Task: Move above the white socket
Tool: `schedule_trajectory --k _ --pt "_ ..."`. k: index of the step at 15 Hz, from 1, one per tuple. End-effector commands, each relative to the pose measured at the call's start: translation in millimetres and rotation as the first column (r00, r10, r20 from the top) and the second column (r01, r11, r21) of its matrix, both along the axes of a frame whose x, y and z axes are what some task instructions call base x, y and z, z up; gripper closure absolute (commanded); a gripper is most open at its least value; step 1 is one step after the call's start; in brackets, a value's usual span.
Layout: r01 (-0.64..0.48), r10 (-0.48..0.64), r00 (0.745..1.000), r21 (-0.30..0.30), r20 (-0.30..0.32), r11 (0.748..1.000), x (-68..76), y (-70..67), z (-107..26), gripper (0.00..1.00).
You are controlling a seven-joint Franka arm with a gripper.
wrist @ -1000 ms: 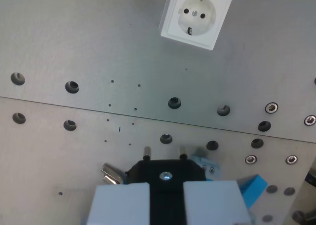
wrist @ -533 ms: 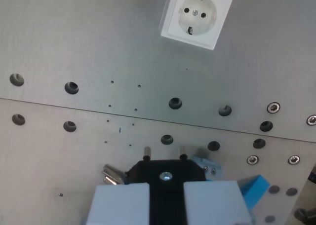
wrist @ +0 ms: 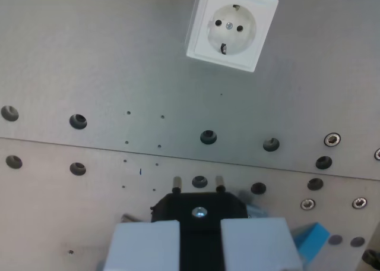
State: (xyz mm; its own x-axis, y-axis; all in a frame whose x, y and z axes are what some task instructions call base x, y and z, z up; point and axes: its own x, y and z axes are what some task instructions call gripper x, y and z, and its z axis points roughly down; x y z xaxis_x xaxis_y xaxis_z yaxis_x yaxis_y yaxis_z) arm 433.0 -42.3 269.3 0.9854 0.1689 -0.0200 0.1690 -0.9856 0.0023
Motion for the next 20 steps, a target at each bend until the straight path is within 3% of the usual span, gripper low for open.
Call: schedule_trajectory --k 1,20 --pt "0.08 -0.079 0.992 -0.005 0.096 0.997 -2.5 -3.1 -13.7 1.0" --pt "0.206 -0.204 0.97 0.001 0.129 0.979 11.6 -17.3 -96.1 1.0"
